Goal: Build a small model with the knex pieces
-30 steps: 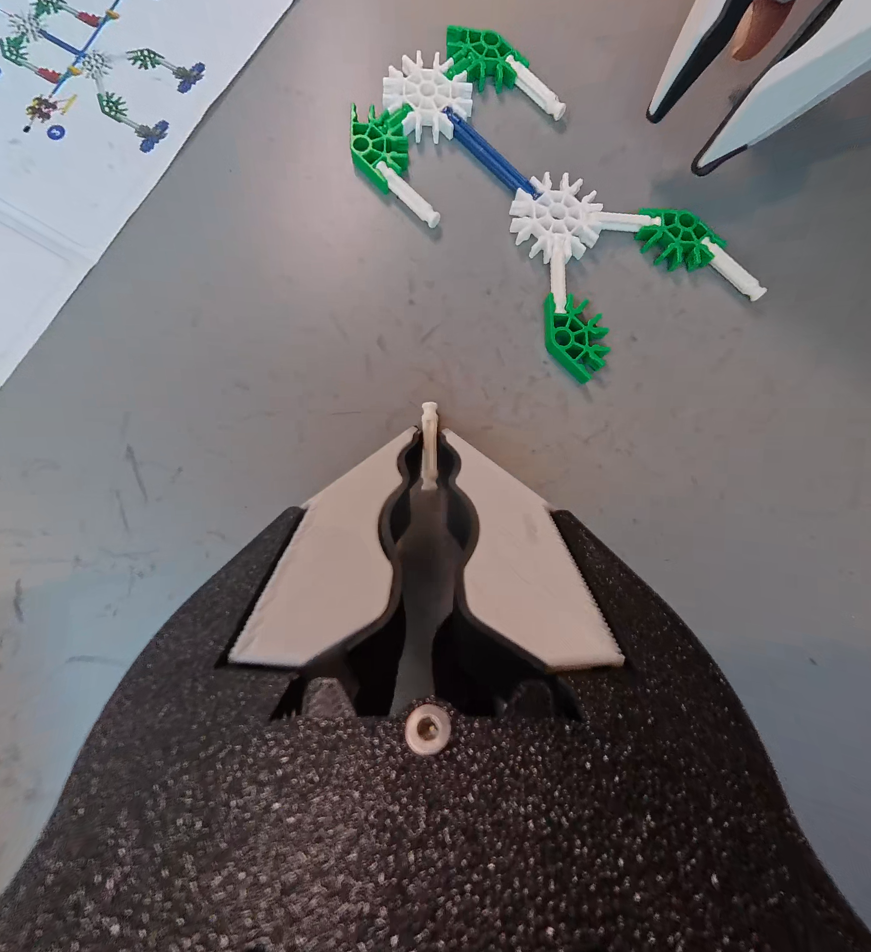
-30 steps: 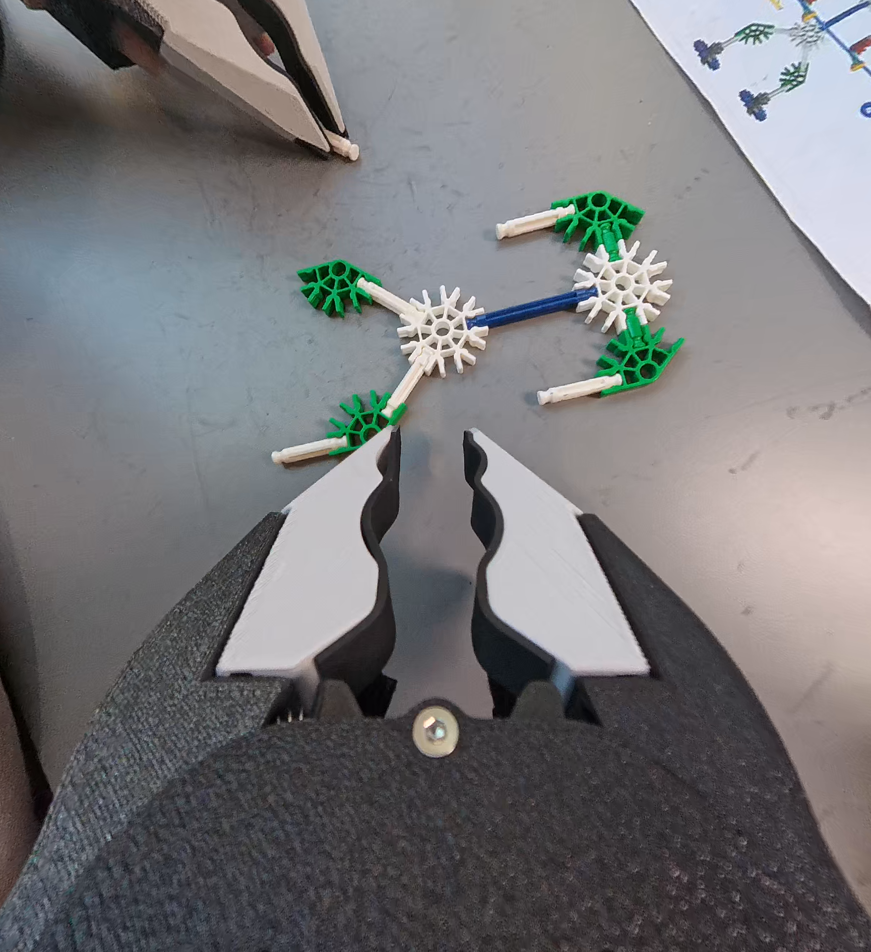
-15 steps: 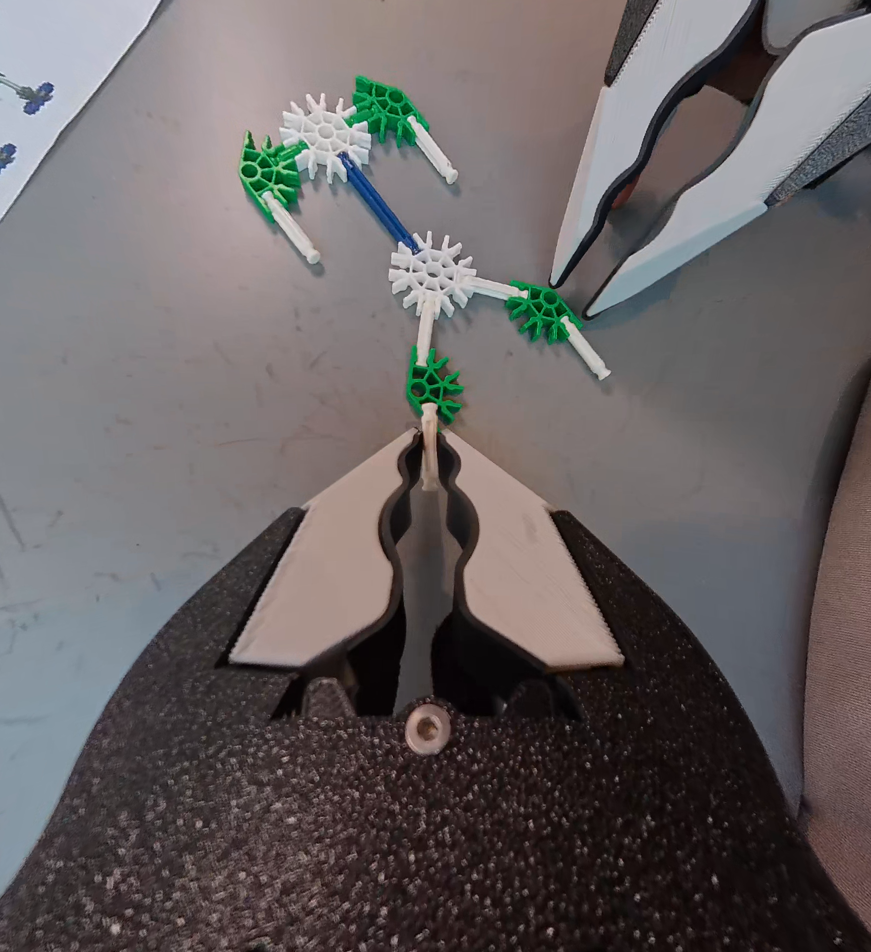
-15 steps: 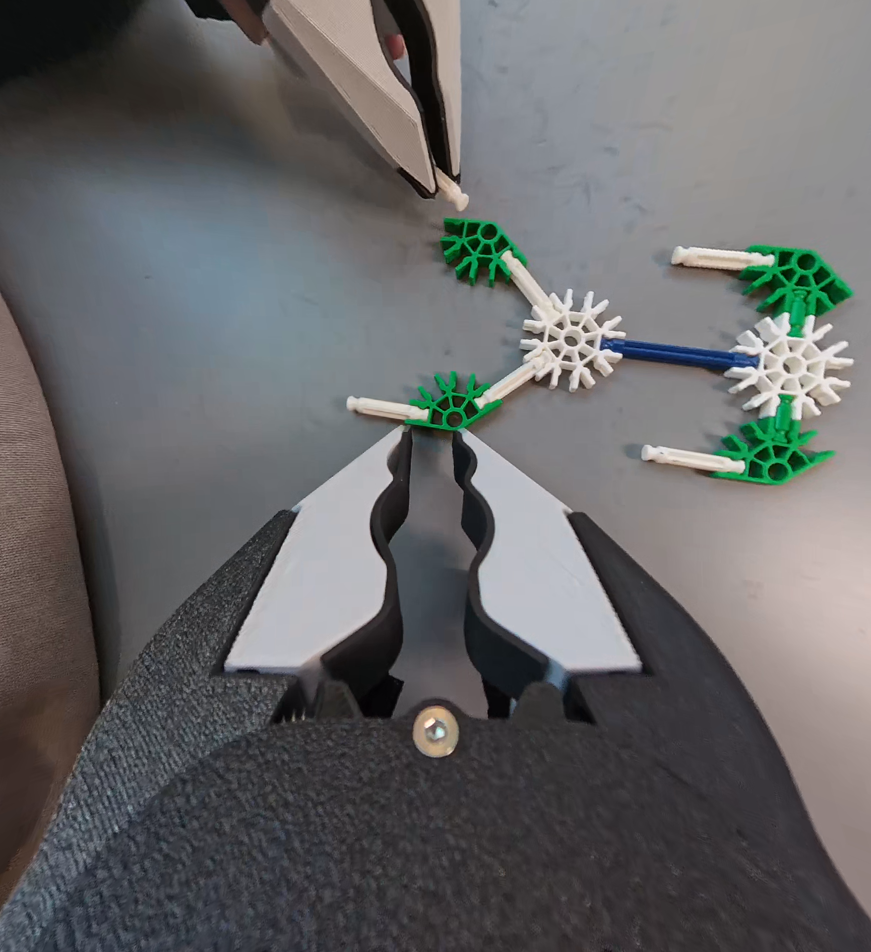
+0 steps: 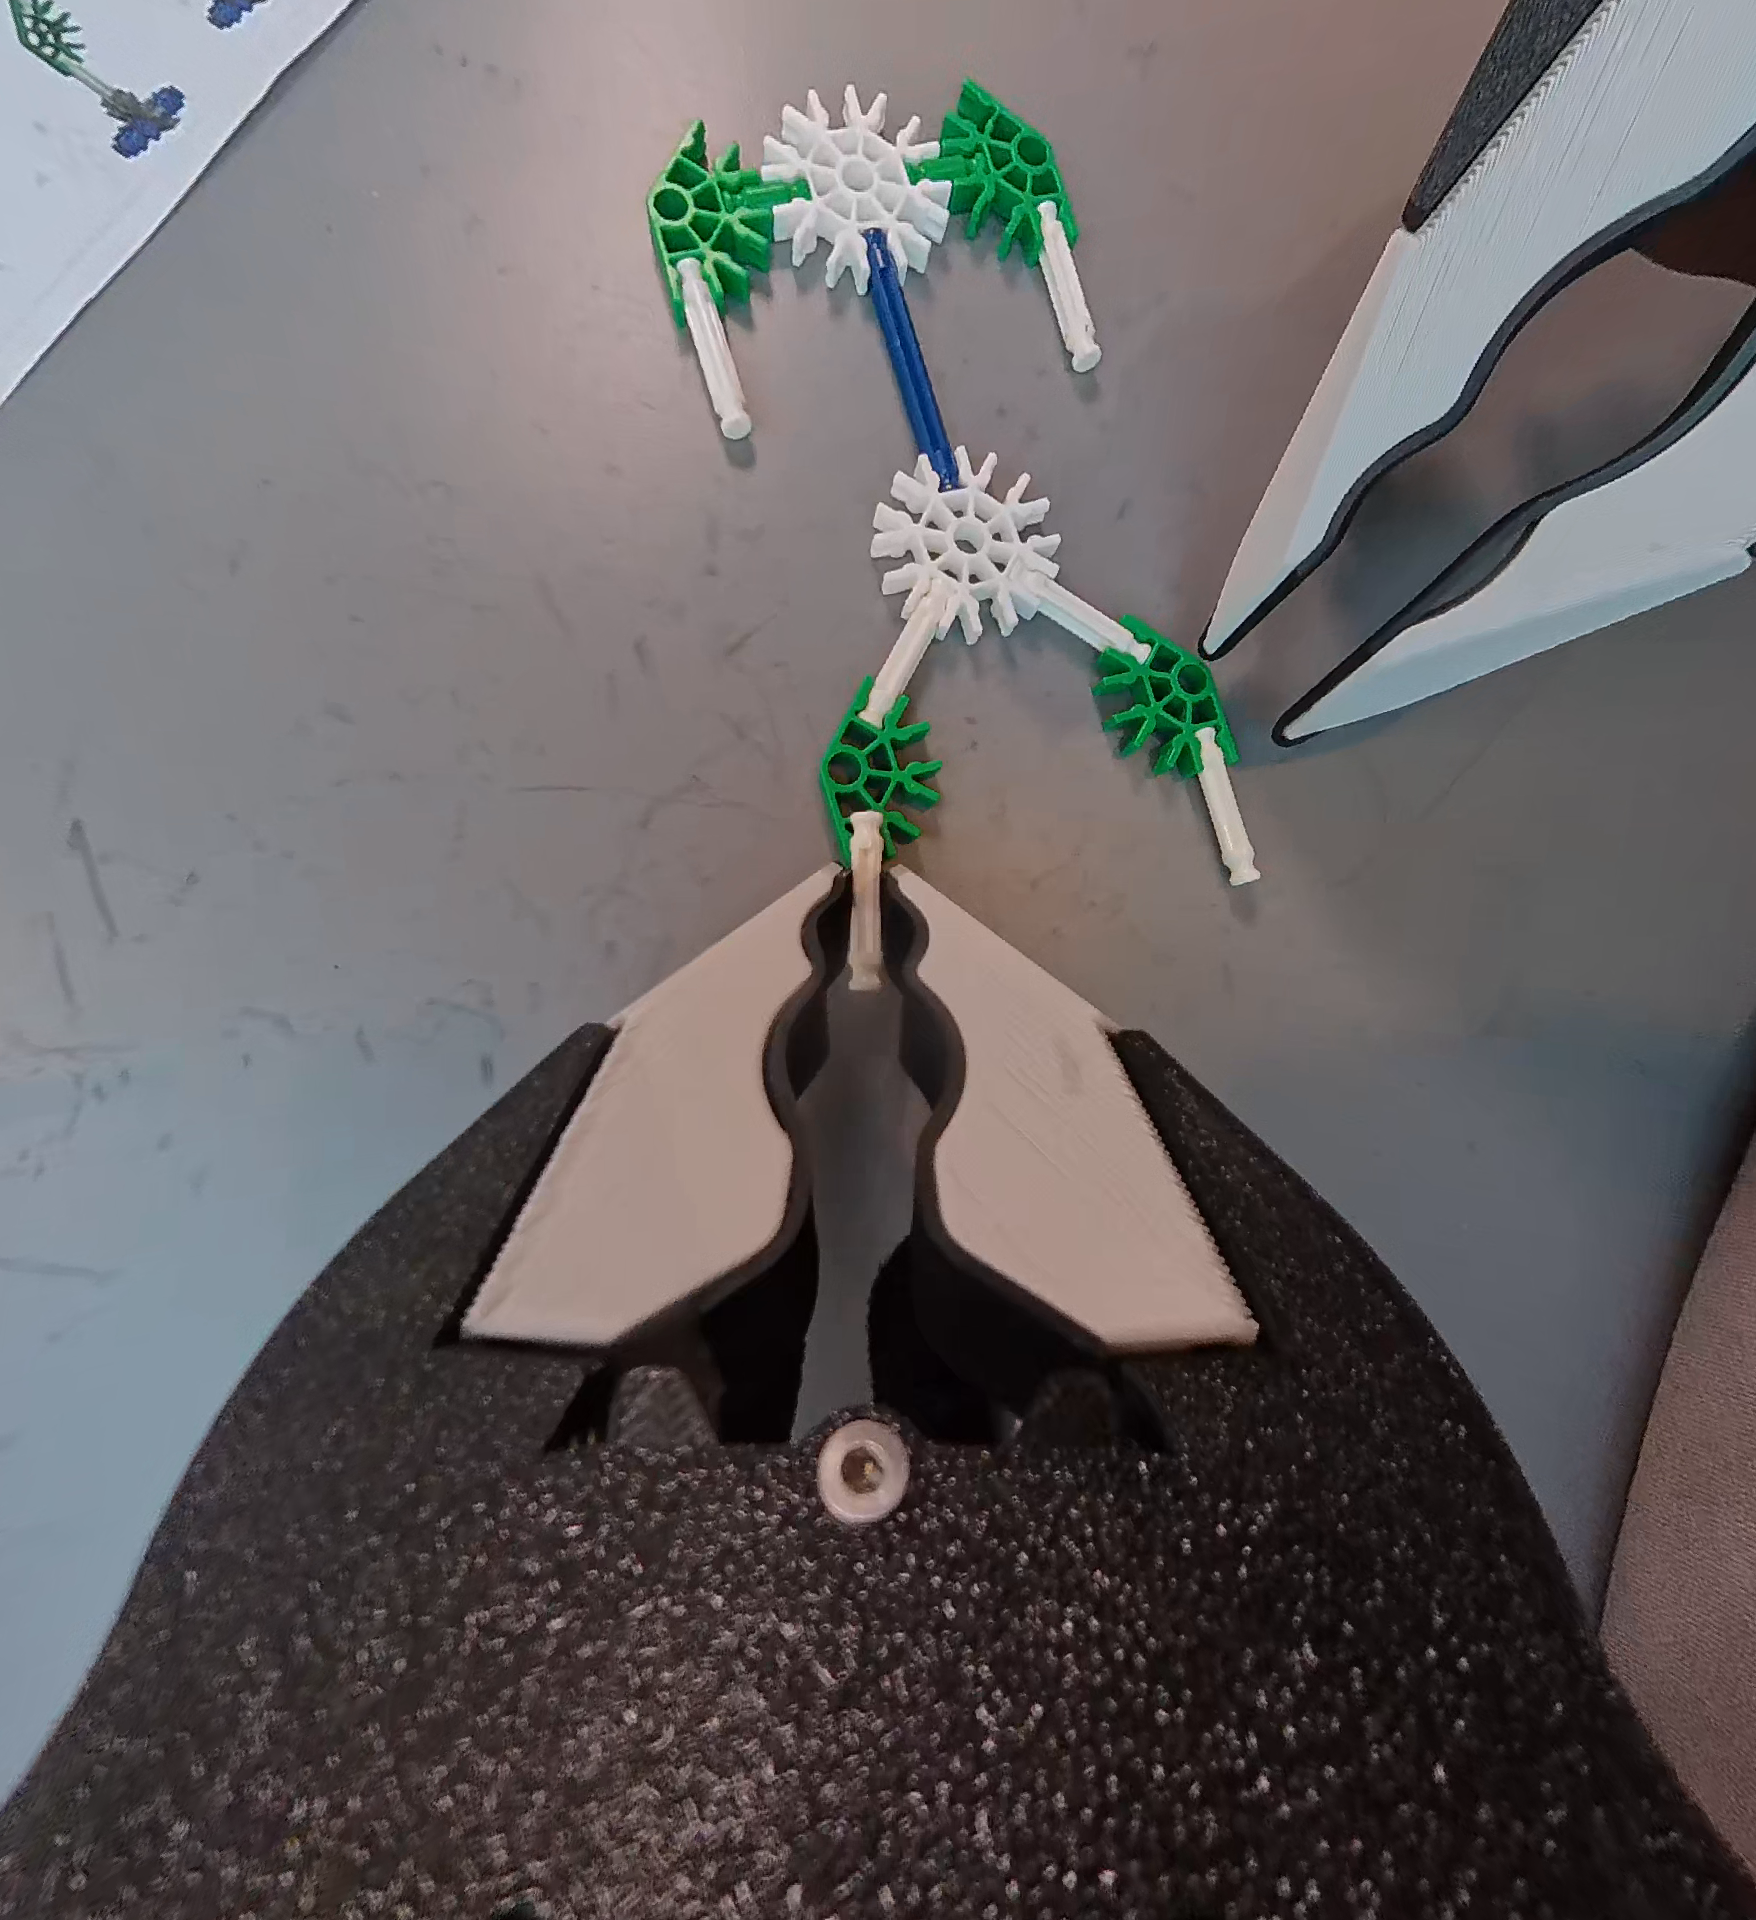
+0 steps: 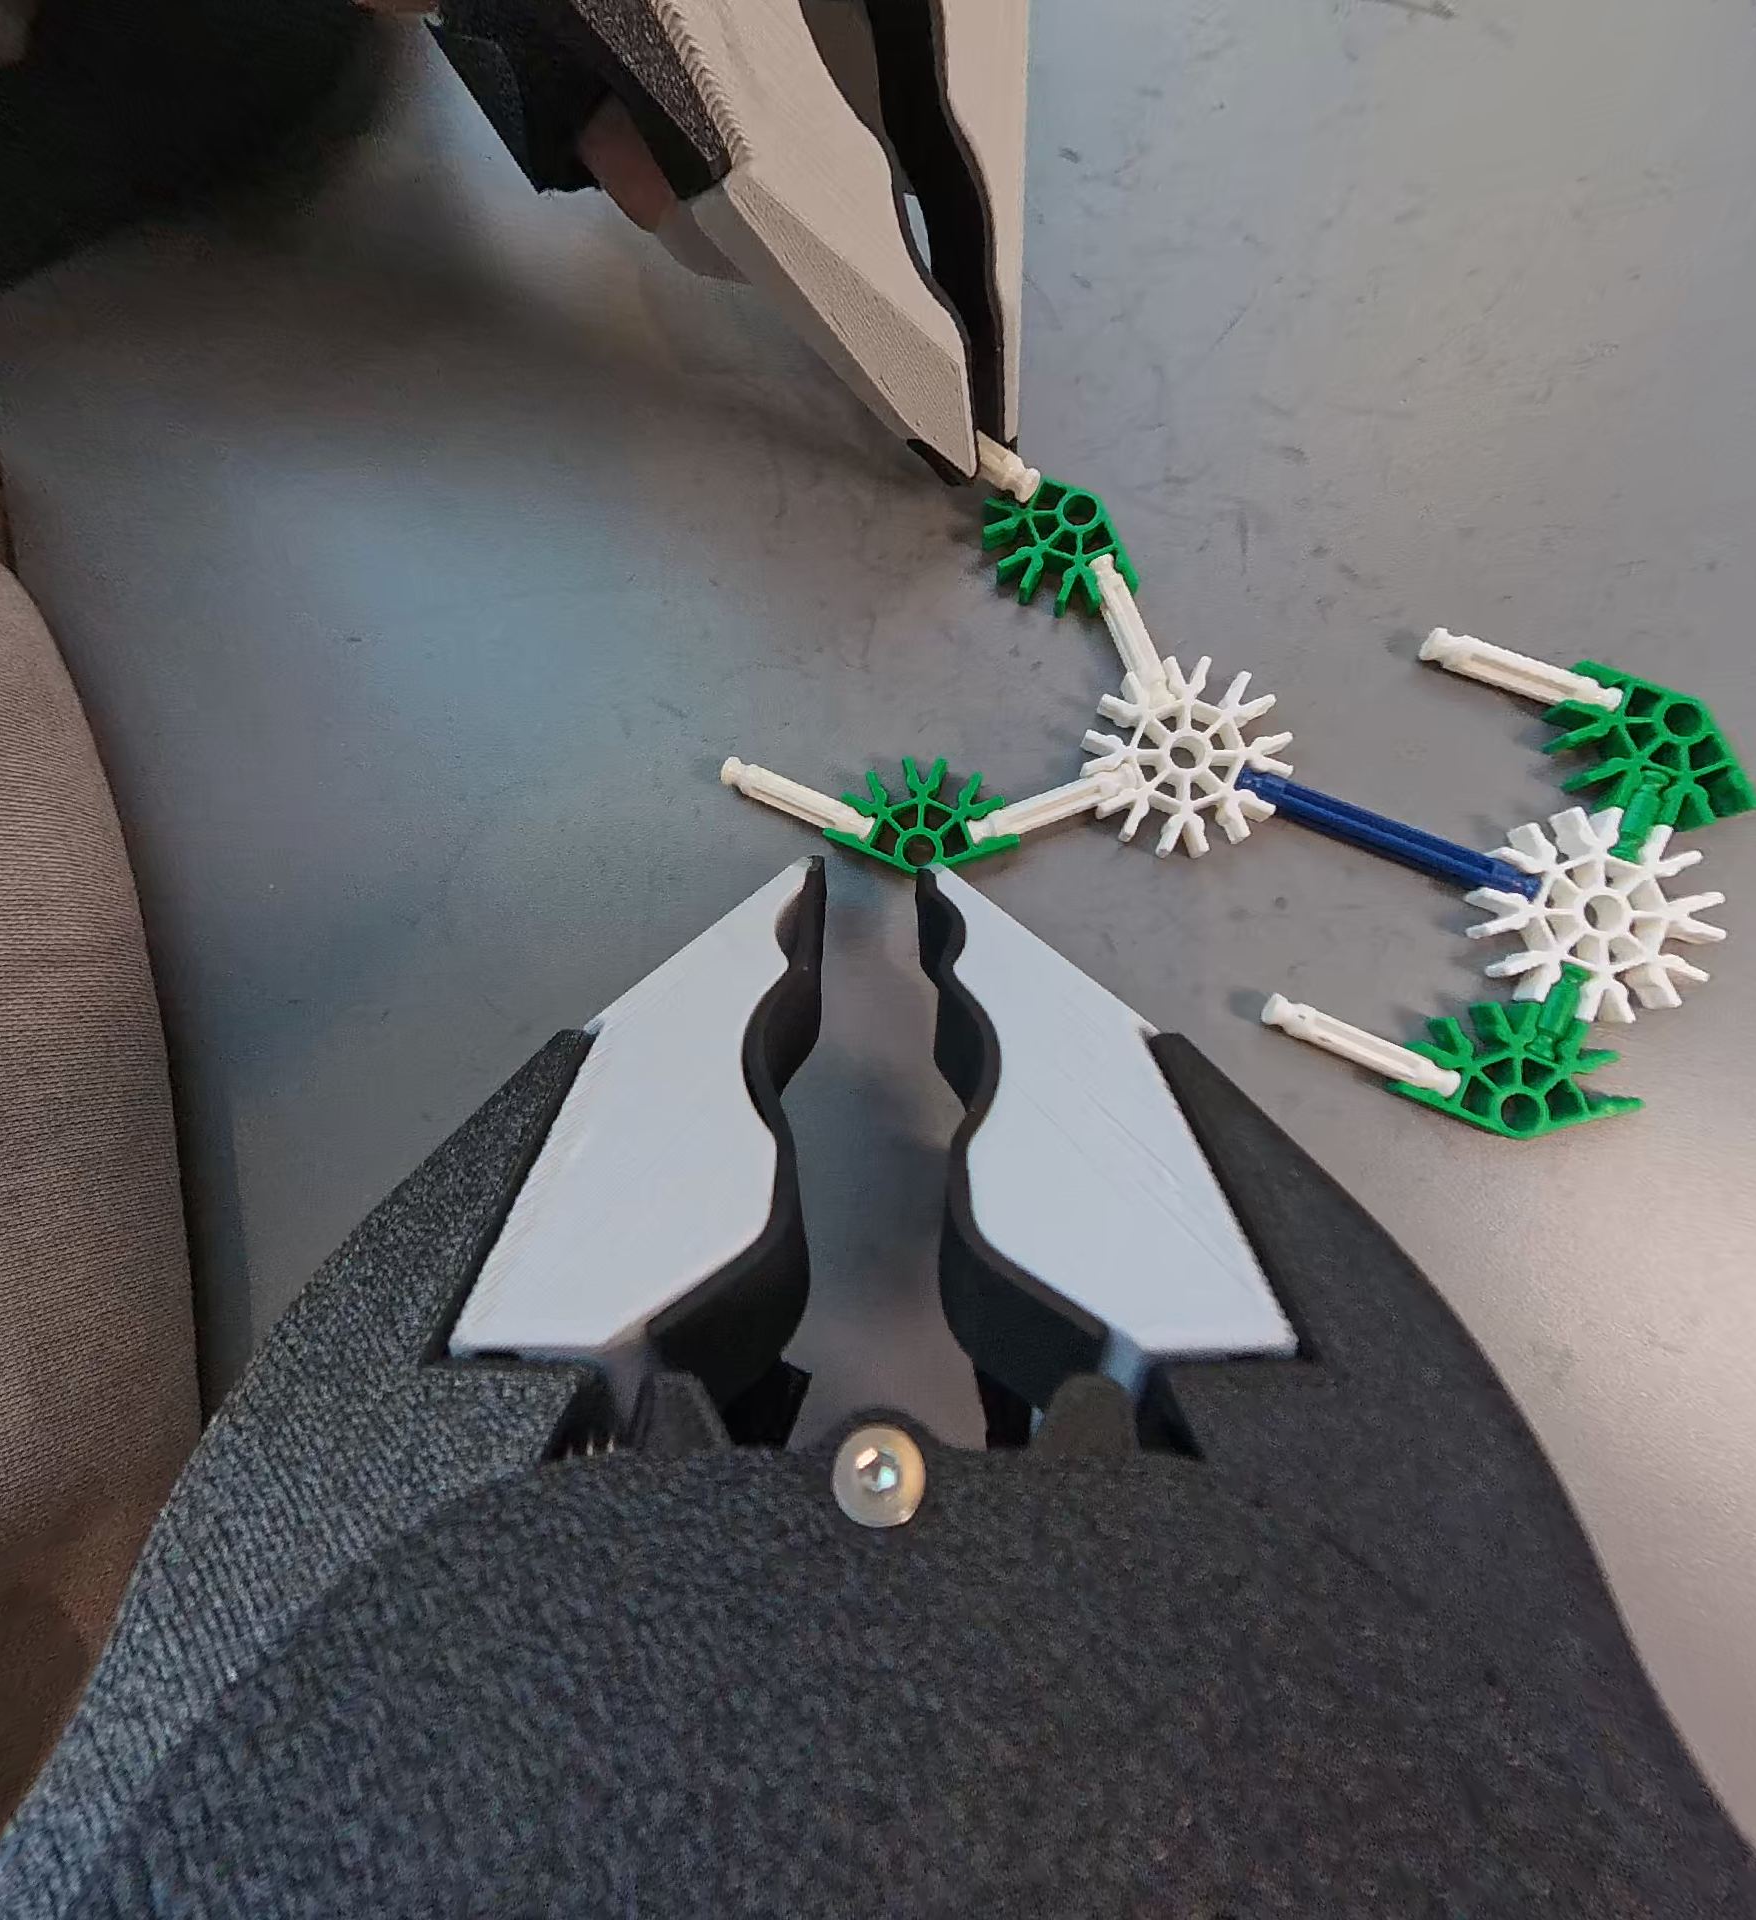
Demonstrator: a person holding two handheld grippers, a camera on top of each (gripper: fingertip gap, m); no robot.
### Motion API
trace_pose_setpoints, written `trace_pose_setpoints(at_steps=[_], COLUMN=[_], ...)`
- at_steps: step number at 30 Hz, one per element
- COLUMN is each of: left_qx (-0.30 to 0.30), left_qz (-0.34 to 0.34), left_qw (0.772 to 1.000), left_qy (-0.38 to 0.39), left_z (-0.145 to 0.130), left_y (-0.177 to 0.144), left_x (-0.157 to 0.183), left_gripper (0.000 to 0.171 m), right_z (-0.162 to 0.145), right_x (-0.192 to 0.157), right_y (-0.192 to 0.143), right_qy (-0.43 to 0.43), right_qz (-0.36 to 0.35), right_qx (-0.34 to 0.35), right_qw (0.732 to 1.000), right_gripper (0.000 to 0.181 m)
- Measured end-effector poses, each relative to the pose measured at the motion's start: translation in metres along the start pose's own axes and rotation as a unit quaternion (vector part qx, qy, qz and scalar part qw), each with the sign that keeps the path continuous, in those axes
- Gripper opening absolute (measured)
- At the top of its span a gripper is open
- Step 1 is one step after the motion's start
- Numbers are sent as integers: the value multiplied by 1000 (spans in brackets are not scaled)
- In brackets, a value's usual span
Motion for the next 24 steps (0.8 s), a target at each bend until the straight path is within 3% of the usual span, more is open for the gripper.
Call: trace_pose_setpoints(at_steps=[1,20,24], left_qx=[0,10,12], left_qz=[1,26,33], left_qw=[1000,999,999], left_qy=[-2,-20,-17], left_z=[0,-2,-2], left_y=[0,2,0], left_x=[0,0,-1], left_gripper=[3,4,11], right_z=[0,-1,-2], right_x=[0,3,4], right_y=[0,-4,-5], right_qy=[1,8,9], right_qz=[0,0,0], right_qx=[1,15,18], right_qw=[1000,1000,1000], right_gripper=[16,16,16])
Point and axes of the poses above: each gripper's, where its closed fingertips meet, y out along the fingers, z out of its top, x = y × z across the jaws, the point moved 4 cm from there along -y, back along the fingers, and after that the axes turned 9 degrees about x, right-handed, at the moved point
